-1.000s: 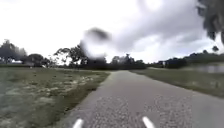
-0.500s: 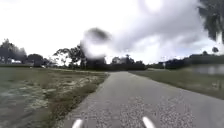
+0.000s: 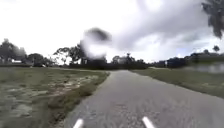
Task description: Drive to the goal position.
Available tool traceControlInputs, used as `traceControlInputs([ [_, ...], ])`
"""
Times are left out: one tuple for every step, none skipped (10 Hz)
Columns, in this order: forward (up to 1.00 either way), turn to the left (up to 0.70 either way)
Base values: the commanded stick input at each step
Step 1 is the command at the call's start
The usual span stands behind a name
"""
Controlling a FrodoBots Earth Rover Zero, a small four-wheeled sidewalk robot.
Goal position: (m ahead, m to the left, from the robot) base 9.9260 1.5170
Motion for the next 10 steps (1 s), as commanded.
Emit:
traceControlInputs([
  [0.7,0.0],
  [0.7,0.0],
  [0.7,0.0],
  [0.7,0.0],
  [0.7,0.0],
  [0.7,0.0],
  [0.7,0.0],
  [0.7,0.0],
  [0.7,0.0],
  [0.7,0.0],
])
